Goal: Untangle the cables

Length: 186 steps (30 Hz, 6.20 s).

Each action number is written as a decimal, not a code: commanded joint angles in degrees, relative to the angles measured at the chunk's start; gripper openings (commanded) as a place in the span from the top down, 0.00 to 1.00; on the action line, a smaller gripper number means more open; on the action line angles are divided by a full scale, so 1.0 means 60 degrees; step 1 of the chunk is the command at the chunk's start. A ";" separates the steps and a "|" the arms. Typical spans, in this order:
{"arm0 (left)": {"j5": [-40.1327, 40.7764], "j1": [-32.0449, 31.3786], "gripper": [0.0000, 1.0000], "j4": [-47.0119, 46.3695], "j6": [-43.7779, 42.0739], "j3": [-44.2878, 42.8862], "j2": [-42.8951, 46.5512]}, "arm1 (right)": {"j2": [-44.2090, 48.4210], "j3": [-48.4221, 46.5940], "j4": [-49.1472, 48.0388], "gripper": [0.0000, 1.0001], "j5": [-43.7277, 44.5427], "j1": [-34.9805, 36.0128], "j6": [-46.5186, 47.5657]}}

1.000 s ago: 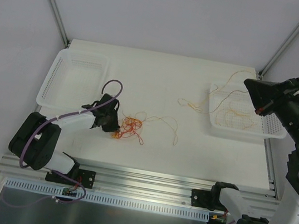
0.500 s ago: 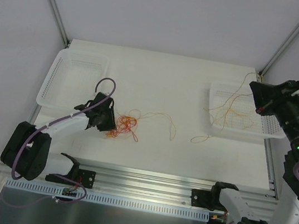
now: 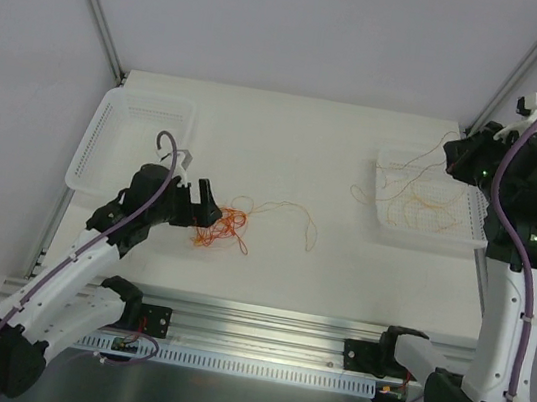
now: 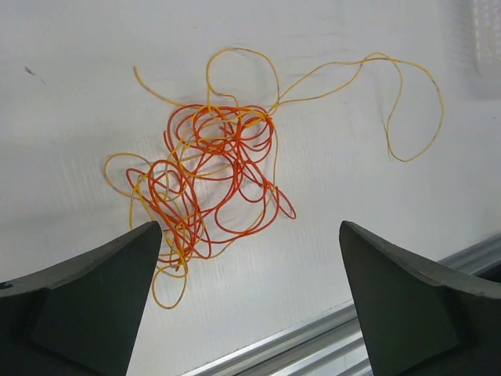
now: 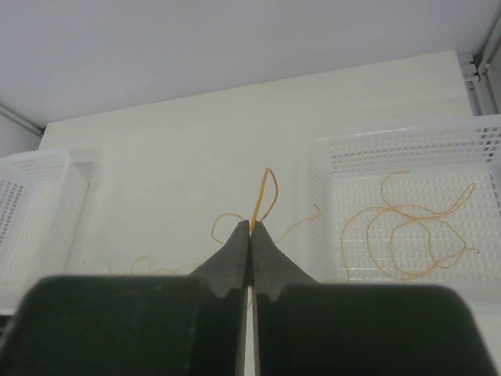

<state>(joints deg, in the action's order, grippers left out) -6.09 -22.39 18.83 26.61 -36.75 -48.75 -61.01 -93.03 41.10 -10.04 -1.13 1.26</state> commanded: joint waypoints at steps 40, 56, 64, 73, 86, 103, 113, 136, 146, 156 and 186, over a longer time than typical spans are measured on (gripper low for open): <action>-0.0479 0.0099 0.02 0.0377 -0.1711 0.0560 0.1227 | -0.0864 0.3228 -0.1559 0.06 -0.0244 0.0370 -0.1878; -0.0141 0.0070 0.52 0.0012 0.1026 -0.0130 -0.3240 | -0.0583 0.7214 -0.4740 0.07 0.0649 0.6603 -0.4267; -0.1618 -0.1656 0.72 -0.1876 0.3179 -0.0114 -0.4281 | -0.0203 0.7390 -0.4449 0.07 0.1336 0.6882 -0.4150; -0.2707 -0.3182 0.17 -0.3387 0.3418 -0.0848 -0.4196 | 0.0105 0.7625 -0.3863 0.07 0.2245 0.6897 -0.4150; 0.0370 -0.3007 0.04 -0.0752 0.1293 -0.0232 -0.1573 | -0.2016 0.7173 -0.4111 0.11 0.1893 0.7350 -0.4780; -0.0318 -0.2537 0.23 -0.0399 0.2376 0.0179 -0.1908 | -0.5871 0.5720 -0.5282 0.35 0.1337 0.8068 -0.4735; -0.0201 -0.2552 0.43 -0.0546 0.2640 -0.0363 -0.3108 | -0.5944 0.5940 -0.5576 0.81 0.1308 0.8083 -0.4780; -0.0249 -0.2421 1.00 -0.0900 0.2174 -0.0860 -0.3026 | -0.5448 0.6291 -0.4903 0.99 0.2214 0.7893 -0.4414; 0.2313 0.0128 1.00 0.2456 -0.0902 -0.2940 -0.0811 | -0.3164 0.7420 -0.3542 0.99 0.2890 0.5465 -0.3565; 0.5157 0.0700 1.00 0.3922 -0.2471 -0.6235 -0.0473 | -0.1580 0.7200 -0.2471 0.99 0.2744 0.3894 -0.2964; -0.2004 -0.0618 1.00 0.2707 -0.0934 -0.4994 -0.0621 | -0.2340 0.5734 -0.4298 0.22 0.0461 0.7085 -0.2669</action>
<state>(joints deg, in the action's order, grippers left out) -17.10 -25.36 38.94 18.90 -67.85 -54.92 -73.84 -58.06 22.81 -0.89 38.63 -13.19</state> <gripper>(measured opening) 0.008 0.768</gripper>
